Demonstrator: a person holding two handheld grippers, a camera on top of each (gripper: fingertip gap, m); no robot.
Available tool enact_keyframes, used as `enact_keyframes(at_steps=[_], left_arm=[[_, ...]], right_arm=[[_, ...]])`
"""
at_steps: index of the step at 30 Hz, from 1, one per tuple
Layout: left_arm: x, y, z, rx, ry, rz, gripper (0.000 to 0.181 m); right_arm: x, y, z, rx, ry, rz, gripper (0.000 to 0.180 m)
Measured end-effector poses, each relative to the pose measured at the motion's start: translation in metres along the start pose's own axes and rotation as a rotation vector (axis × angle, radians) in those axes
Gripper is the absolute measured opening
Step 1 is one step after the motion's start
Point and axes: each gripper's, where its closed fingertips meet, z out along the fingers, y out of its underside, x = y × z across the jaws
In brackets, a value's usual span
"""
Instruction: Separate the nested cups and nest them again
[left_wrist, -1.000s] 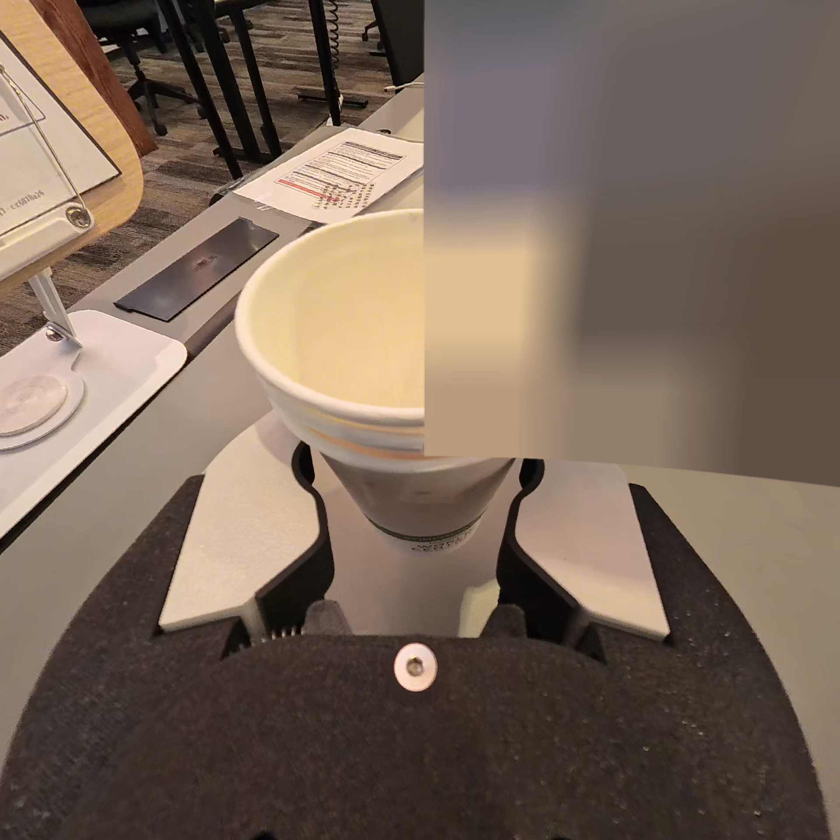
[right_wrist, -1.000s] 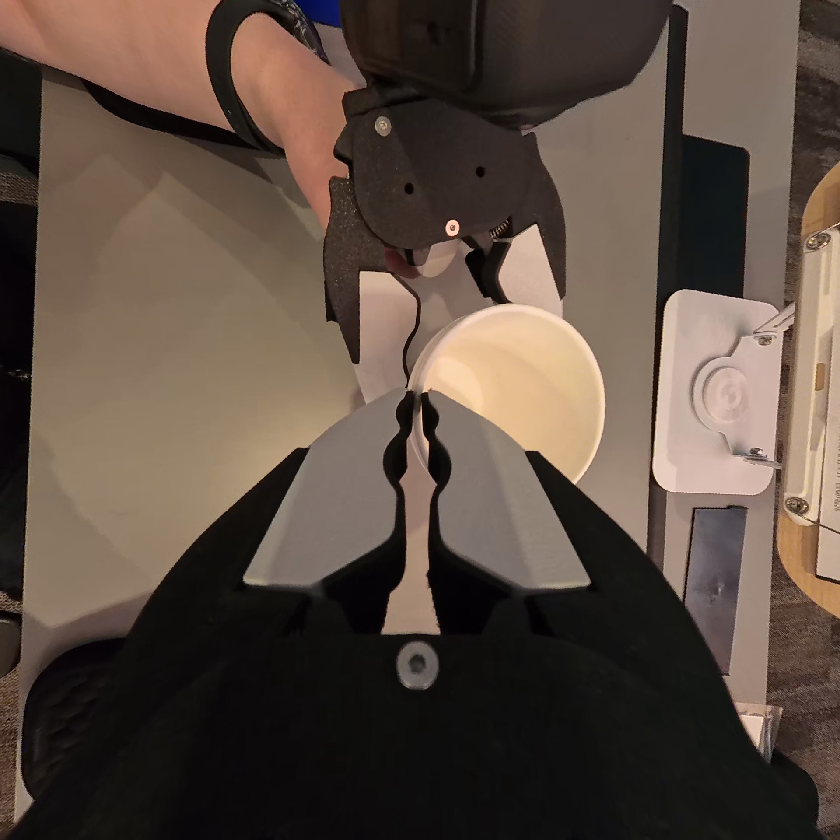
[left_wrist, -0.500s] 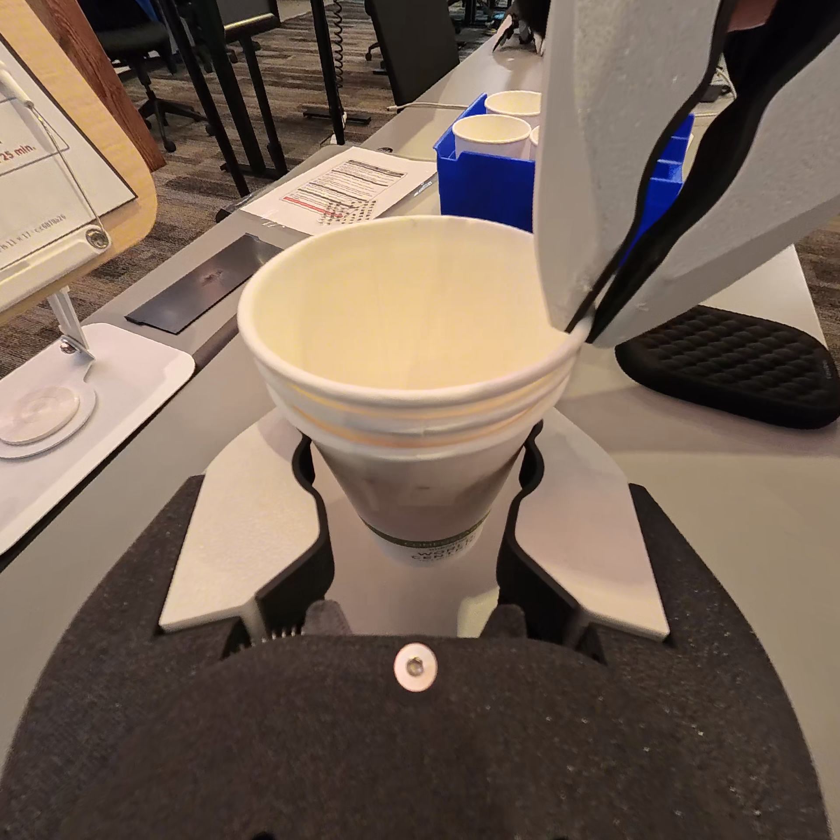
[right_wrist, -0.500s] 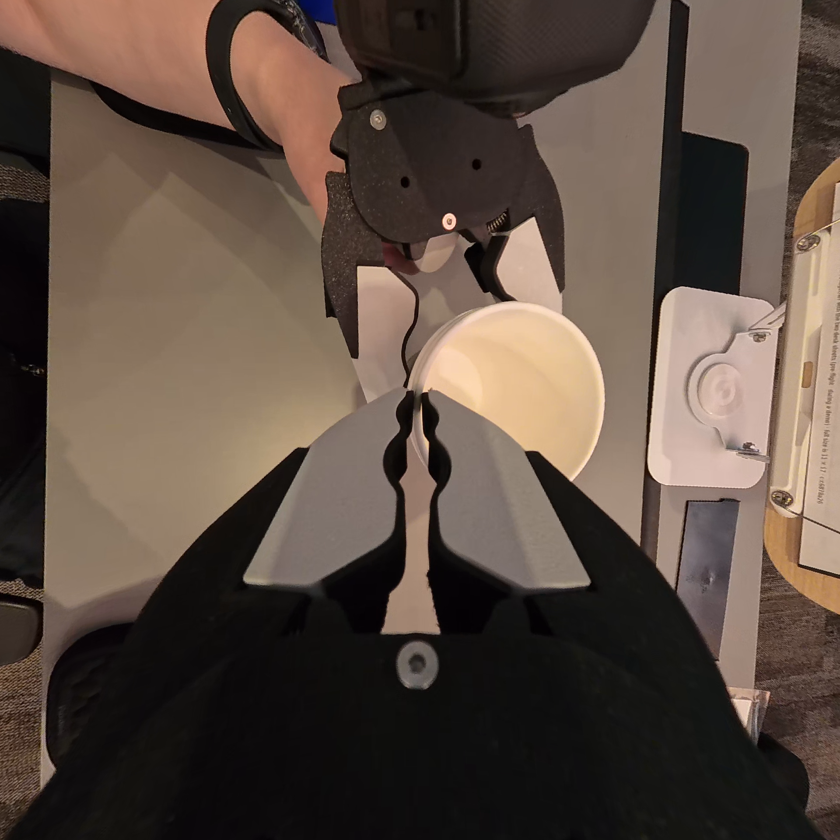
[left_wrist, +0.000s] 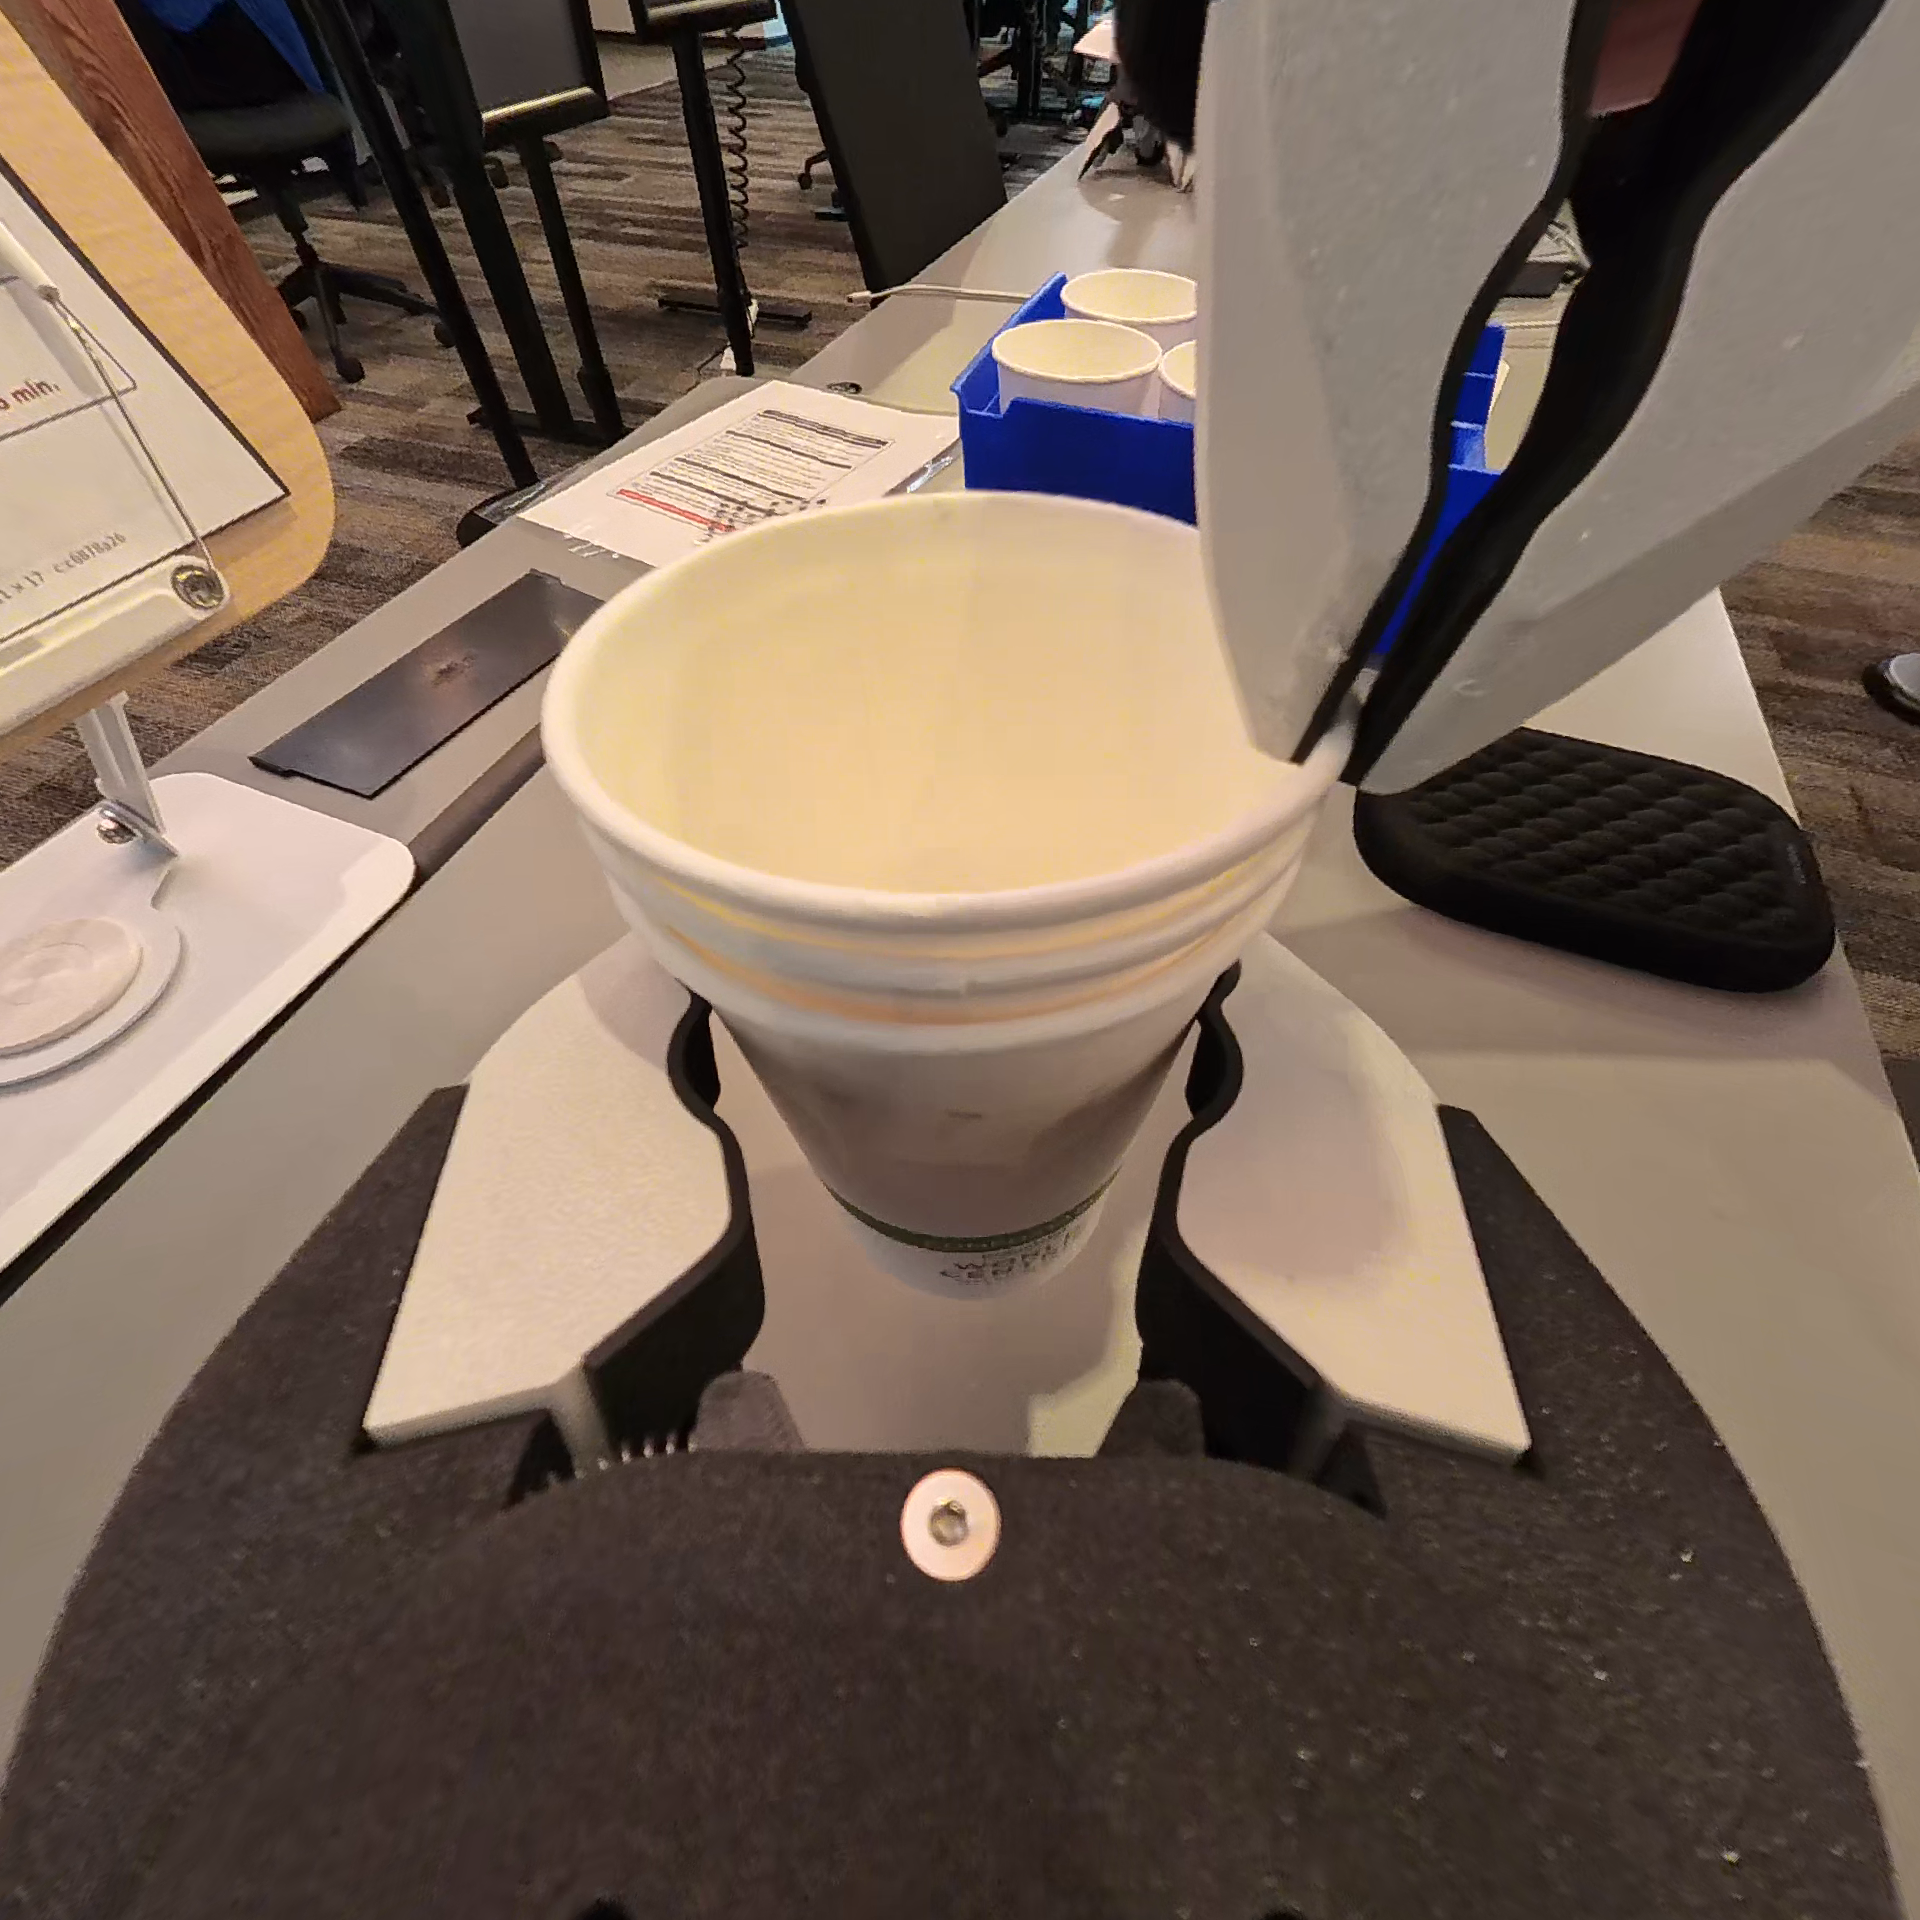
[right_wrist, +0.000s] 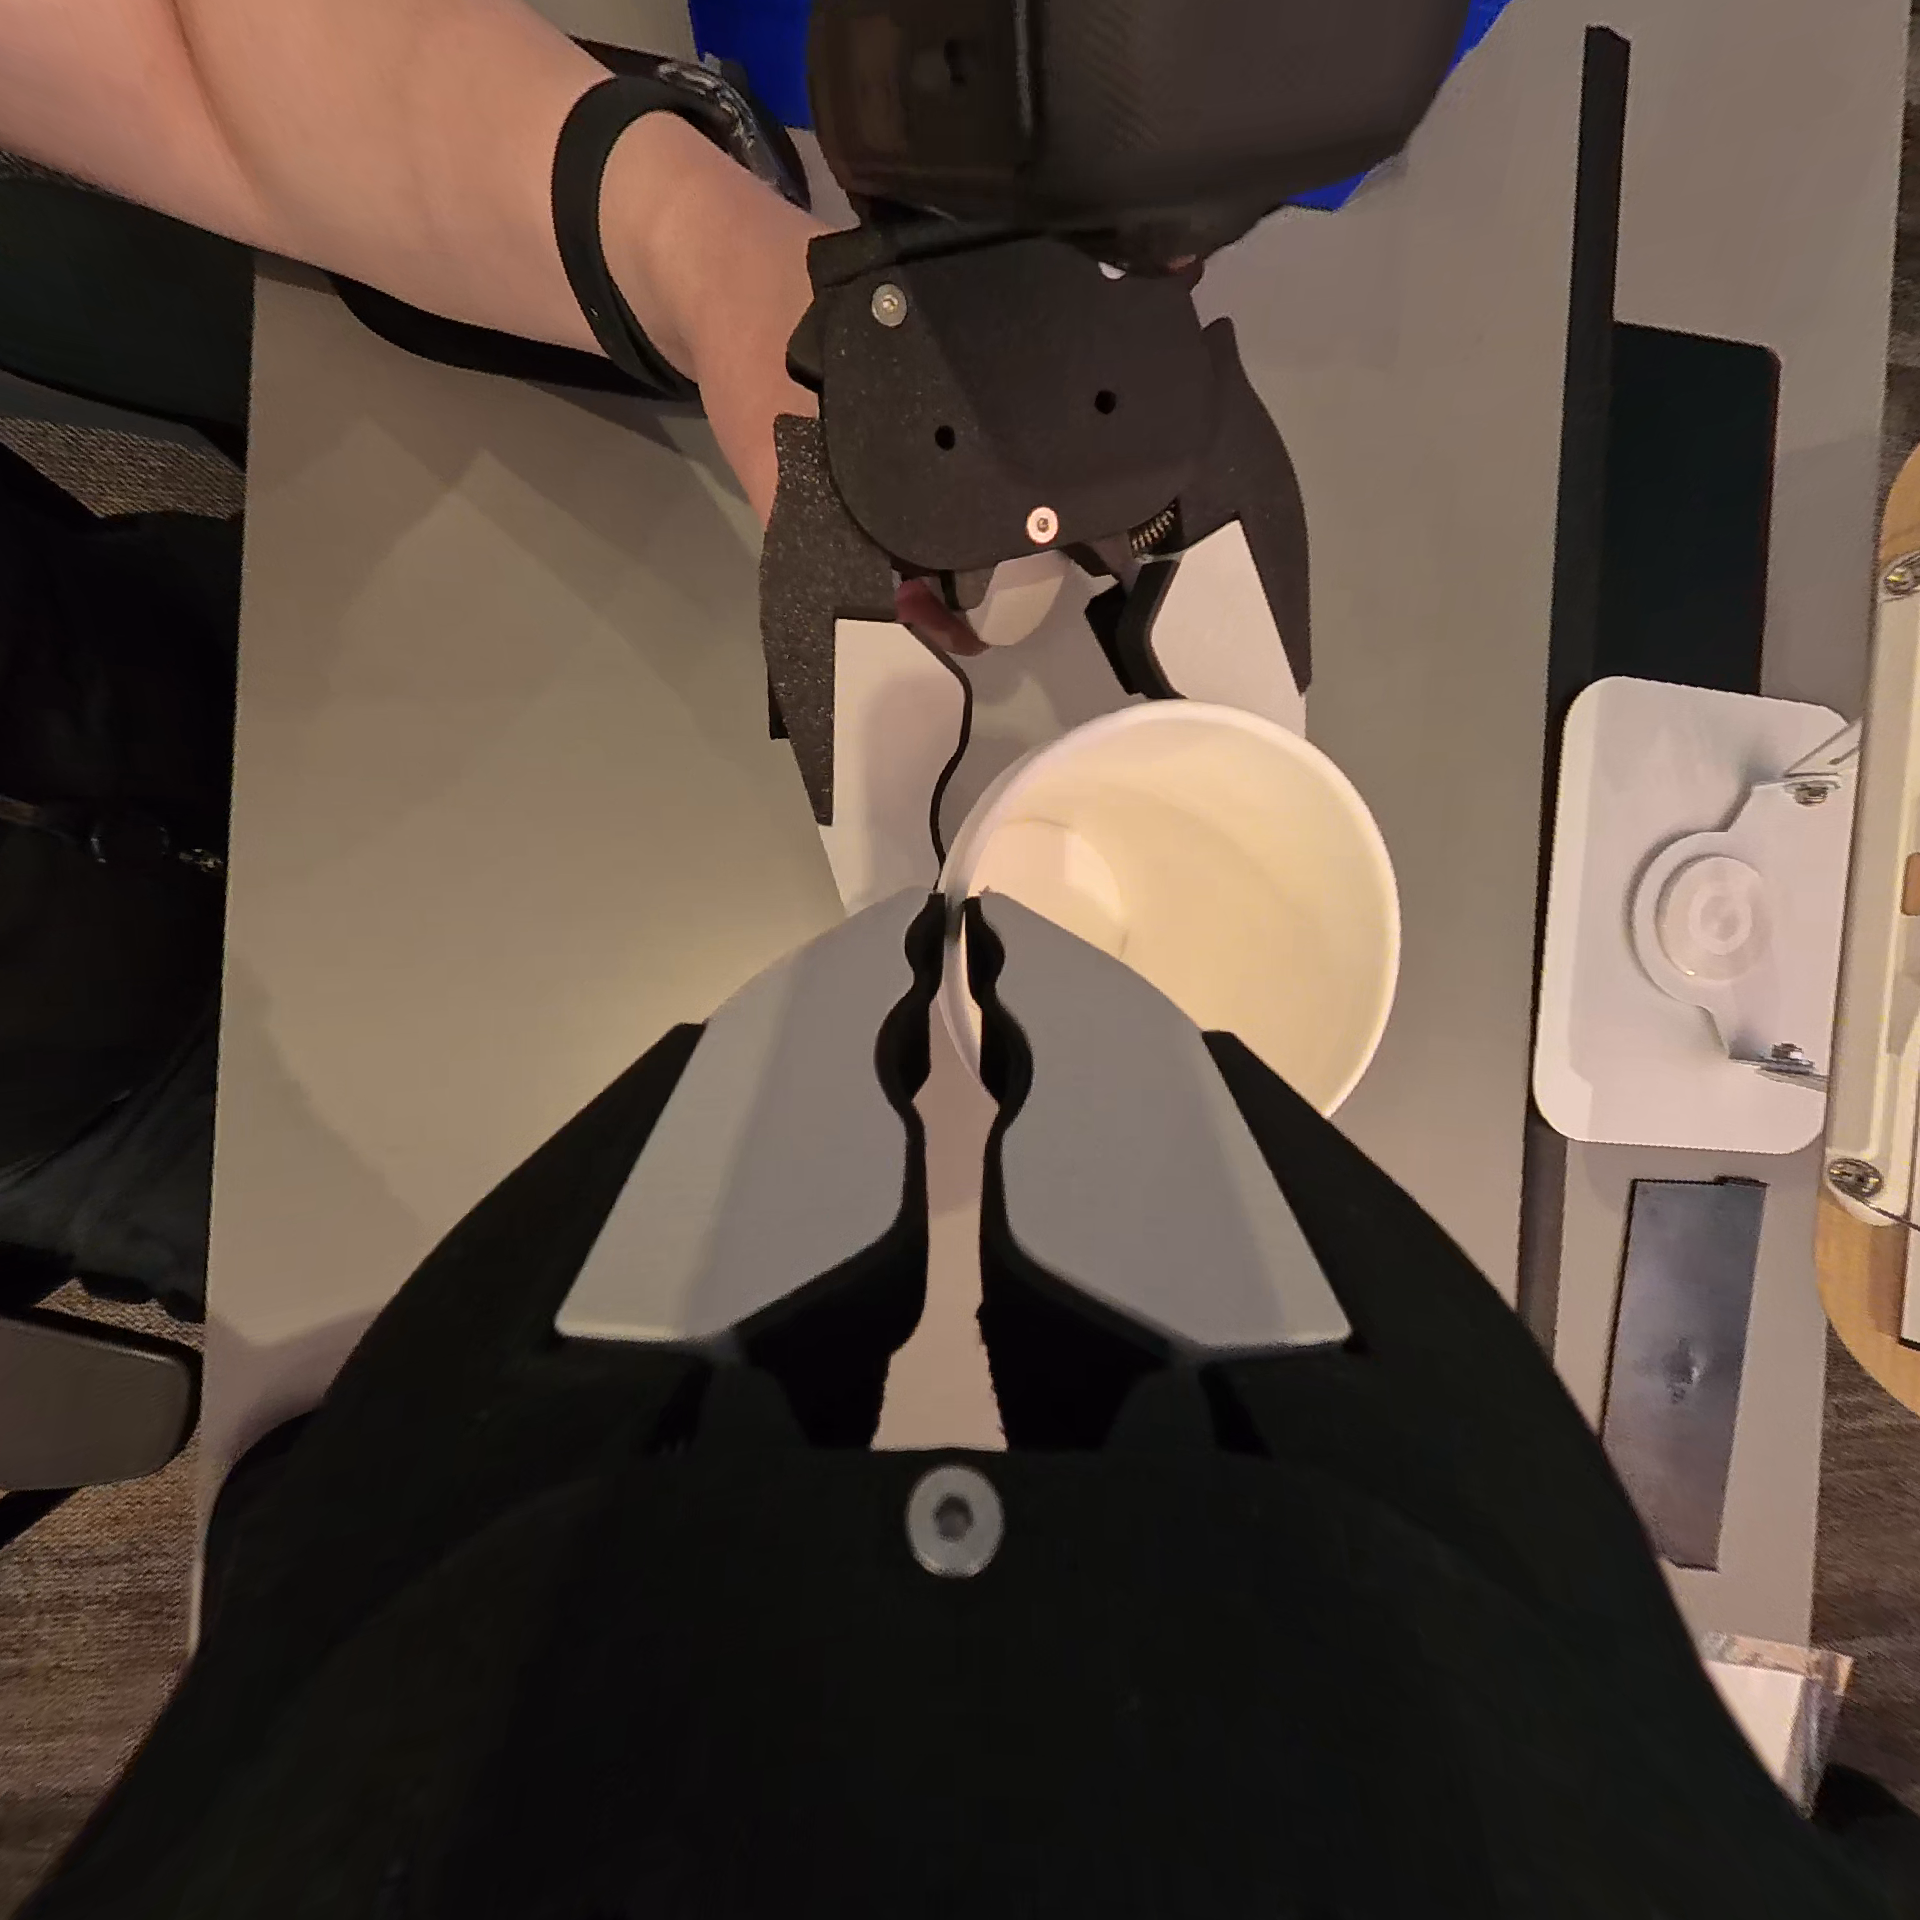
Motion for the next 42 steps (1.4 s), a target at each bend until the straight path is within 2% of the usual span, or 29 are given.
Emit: enact_keyframes(at_steps=[10,19,30,42], left_arm=[[0.003,0.0,0.001,-0.009,0.0,0.018,0.09],[0.0,0.001,0.001,-0.01,-0.012,0.01,0.089],[0.003,0.002,0.003,-0.016,-0.007,0.02,0.089],[-0.002,0.005,0.002,-0.026,-0.017,0.013,0.089]], right_arm=[[-0.003,-0.002,-0.002,0.019,-0.041,0.029,0.003],[0.0,-0.002,-0.001,-0.005,0.022,-0.011,0.003],[-0.003,0.002,0.001,-0.016,0.006,0.01,0.003],[0.005,-0.009,-0.017,0.043,0.057,0.006,0.002]])
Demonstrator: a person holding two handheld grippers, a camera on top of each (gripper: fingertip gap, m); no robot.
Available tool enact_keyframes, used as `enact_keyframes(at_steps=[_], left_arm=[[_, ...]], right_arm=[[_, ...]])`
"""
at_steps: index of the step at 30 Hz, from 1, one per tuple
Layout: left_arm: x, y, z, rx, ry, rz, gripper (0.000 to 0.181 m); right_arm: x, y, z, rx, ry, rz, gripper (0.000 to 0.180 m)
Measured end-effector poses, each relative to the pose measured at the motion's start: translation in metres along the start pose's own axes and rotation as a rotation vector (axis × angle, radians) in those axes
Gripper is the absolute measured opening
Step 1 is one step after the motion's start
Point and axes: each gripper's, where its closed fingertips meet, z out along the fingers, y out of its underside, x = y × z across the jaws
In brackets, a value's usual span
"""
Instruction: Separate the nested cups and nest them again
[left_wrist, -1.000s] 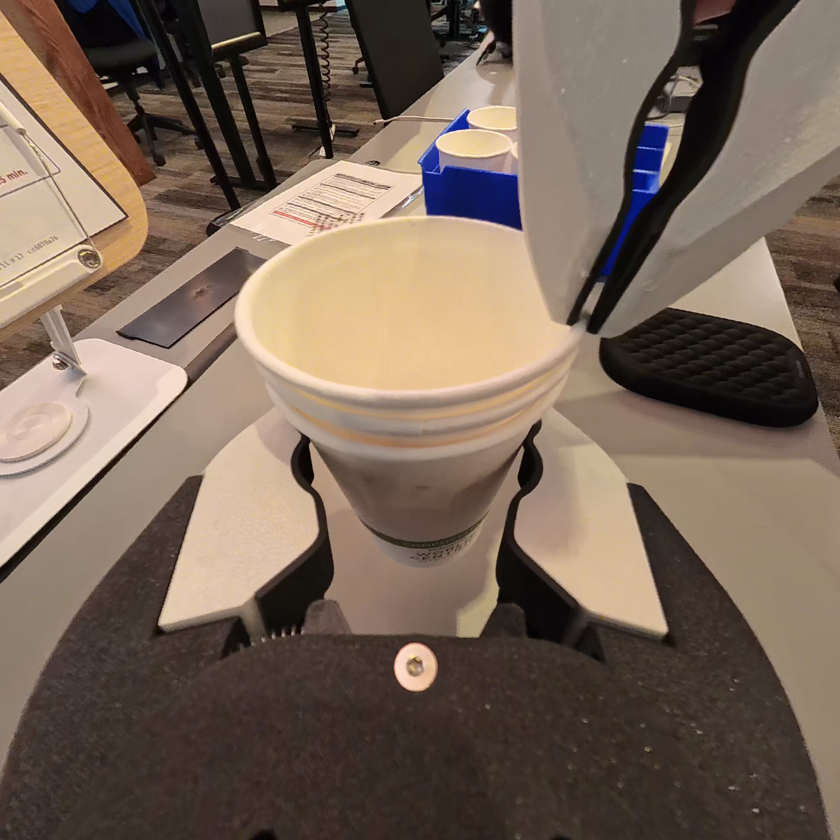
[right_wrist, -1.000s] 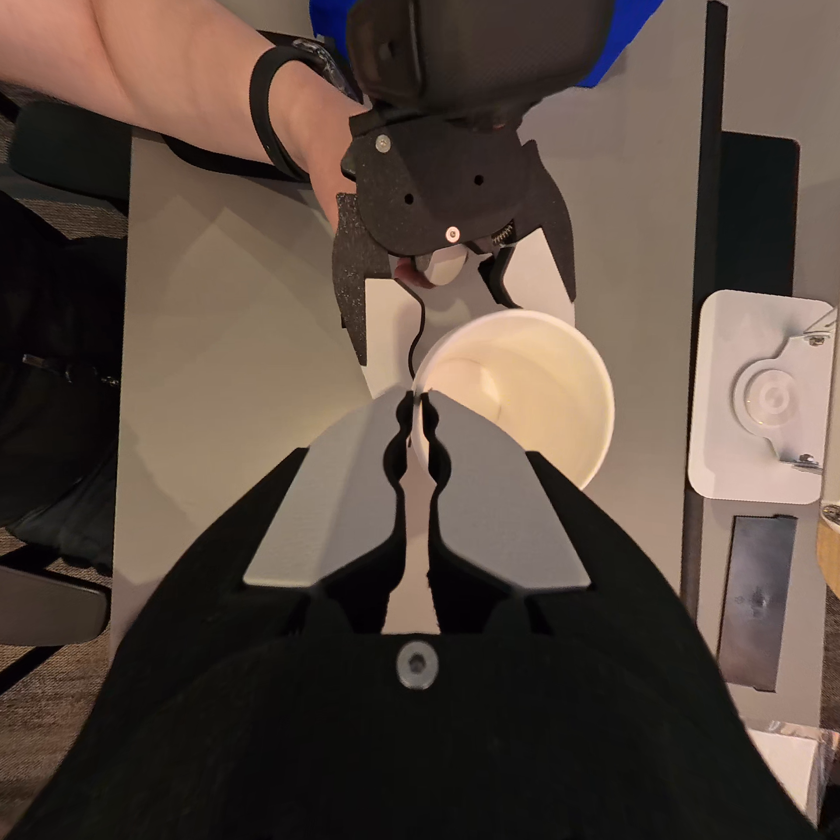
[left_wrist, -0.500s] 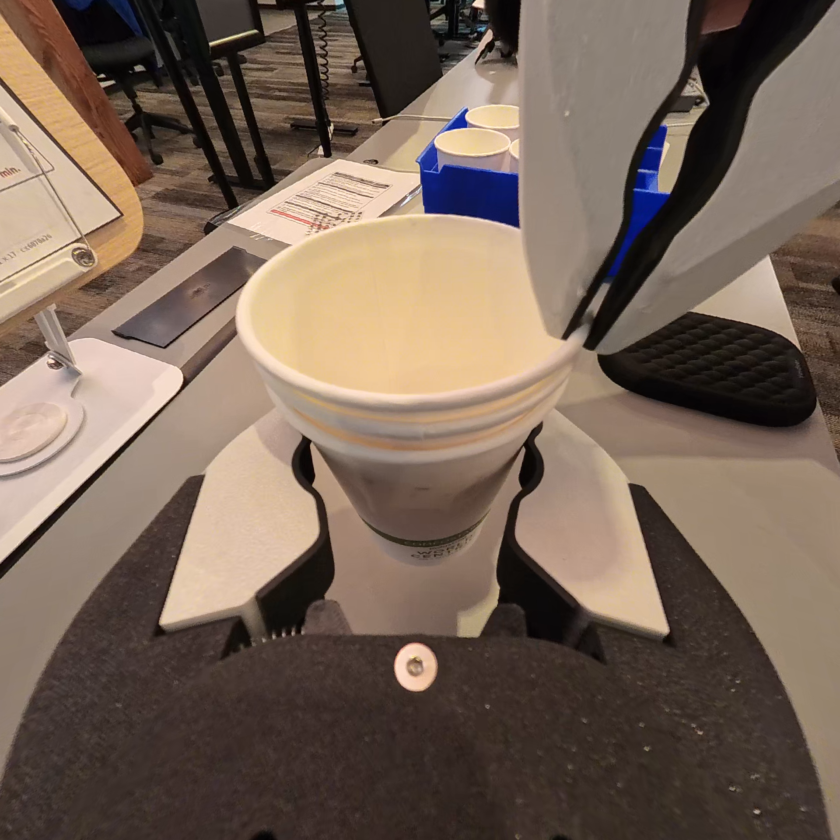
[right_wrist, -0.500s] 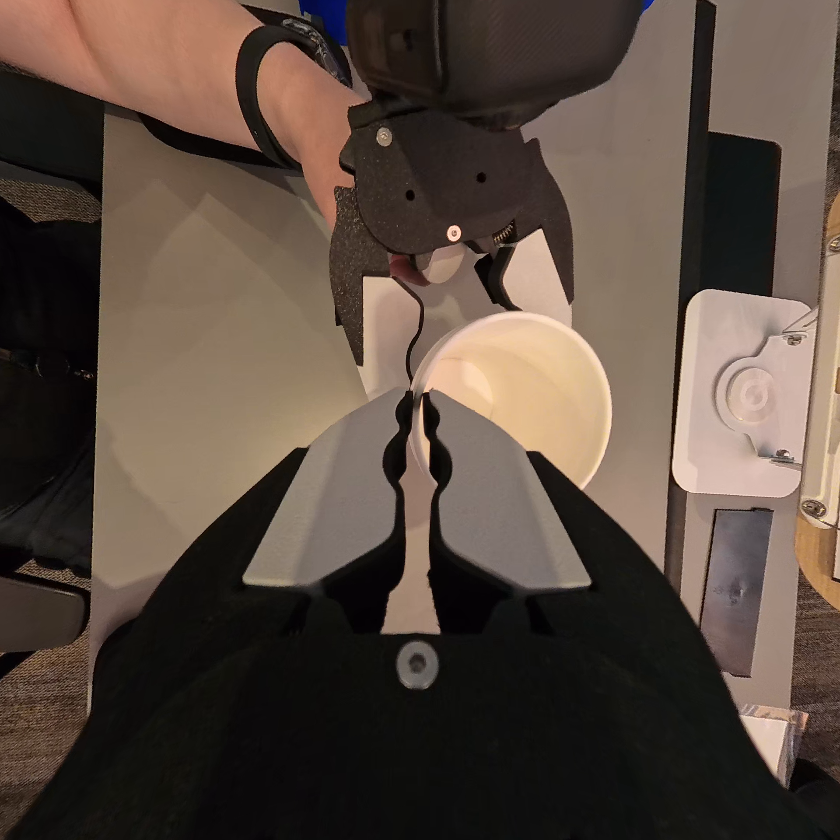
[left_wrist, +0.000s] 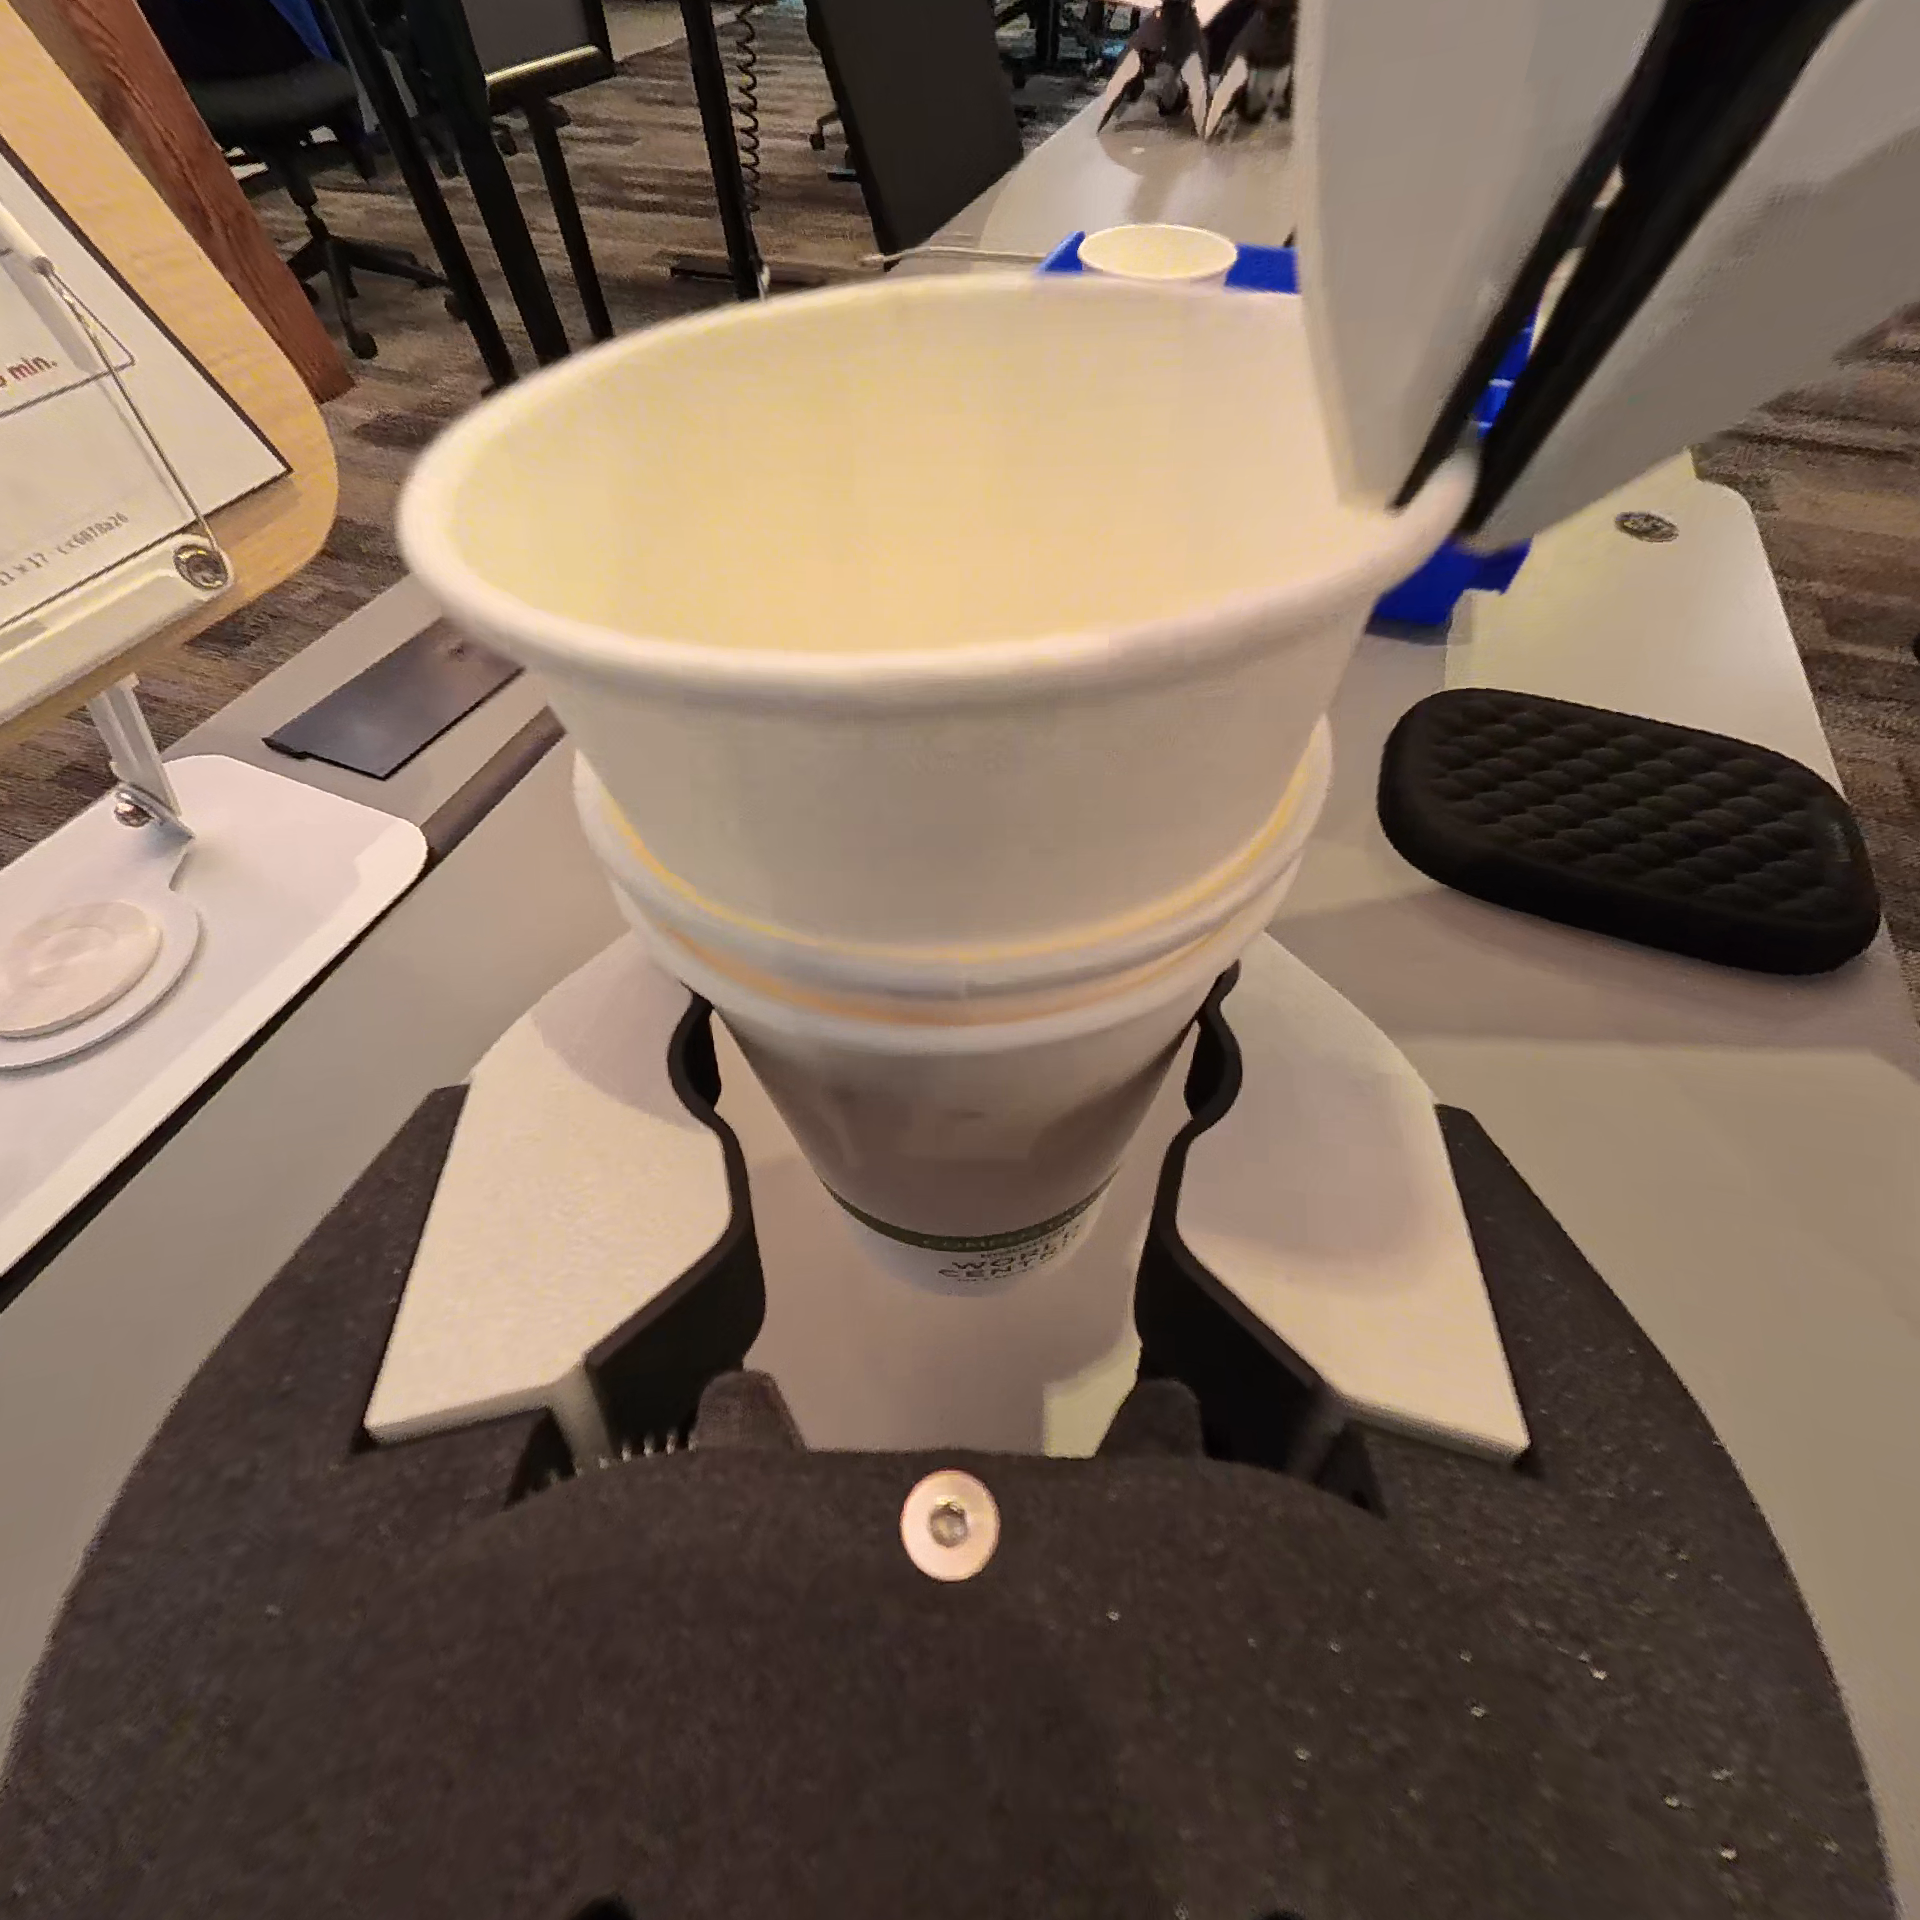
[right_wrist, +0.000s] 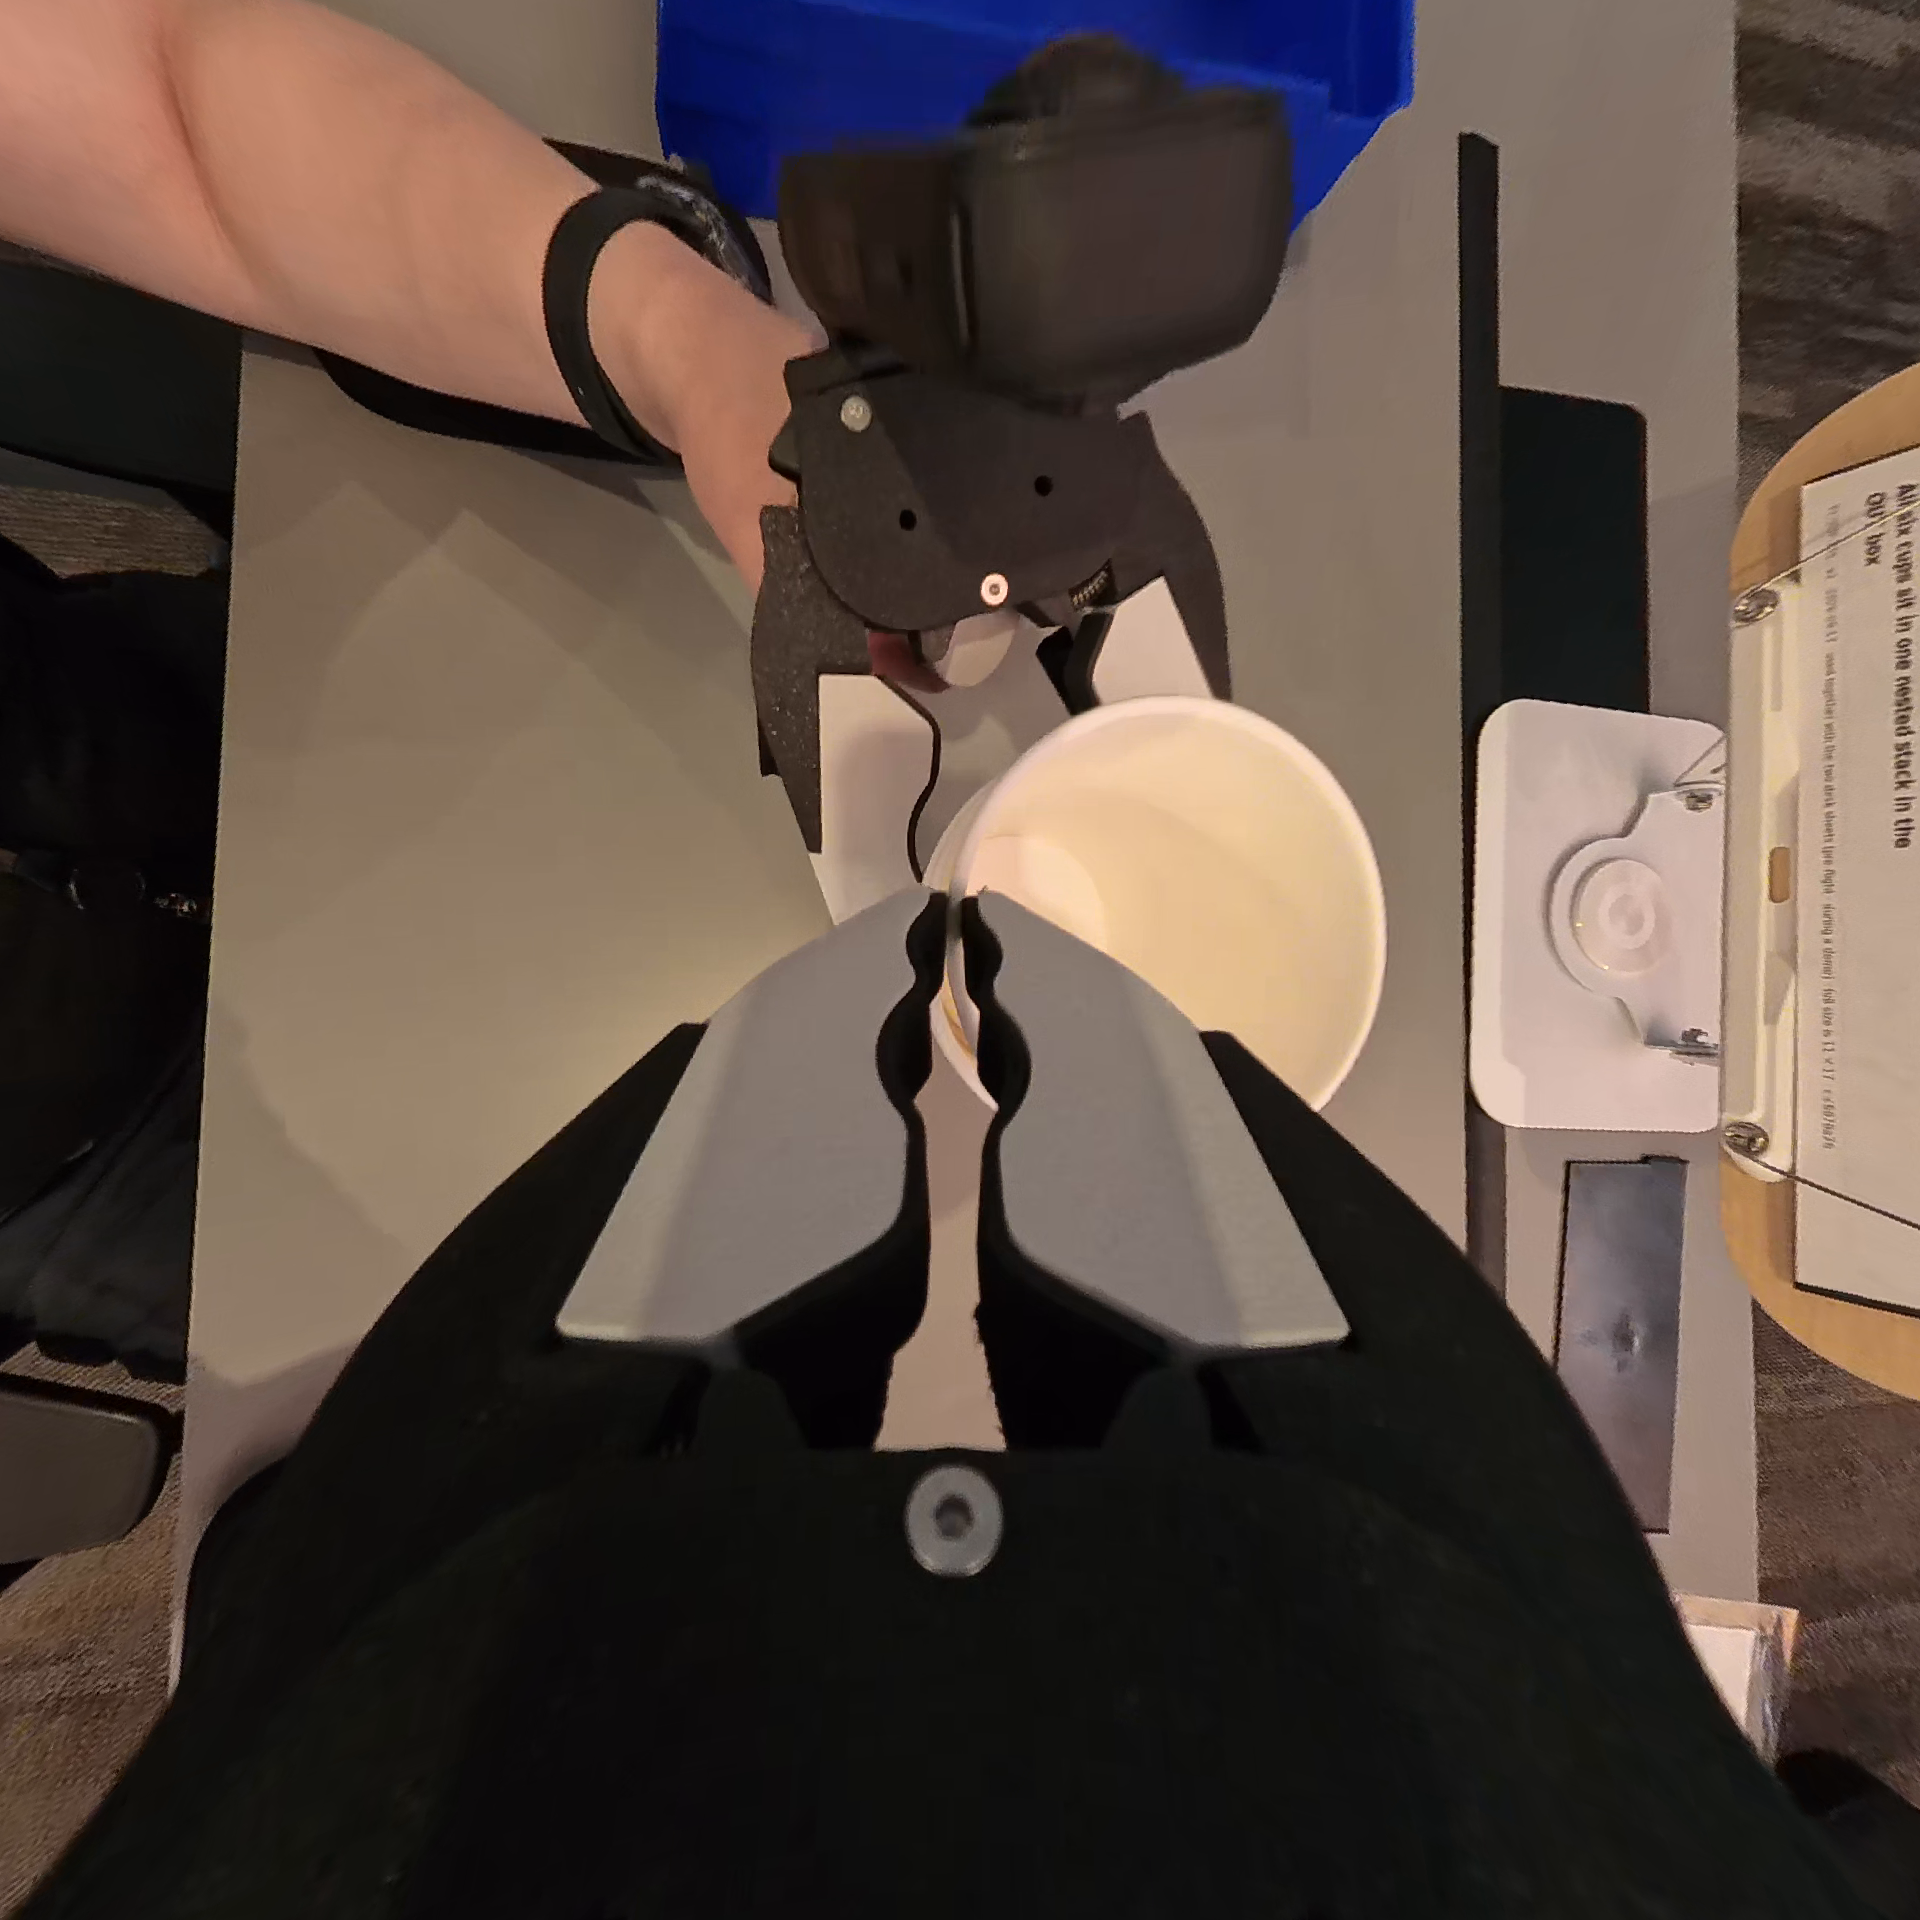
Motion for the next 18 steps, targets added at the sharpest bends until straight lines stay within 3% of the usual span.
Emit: enact_keyframes(at_steps=[7,12,18], left_arm=[[0.003,0.0,0.002,0.002,0.013,-0.004,0.089],[0.007,-0.005,-0.001,0.017,0.024,-0.005,0.089],[0.004,0.0,0.001,0.0,0.016,-0.003,0.089]], right_arm=[[0.003,-0.006,-0.016,0.02,0.03,-0.001,0.002],[-0.001,0.007,-0.005,-0.05,0.016,-0.006,0.002],[0.005,-0.005,-0.018,0.008,0.063,-0.019,0.002]])
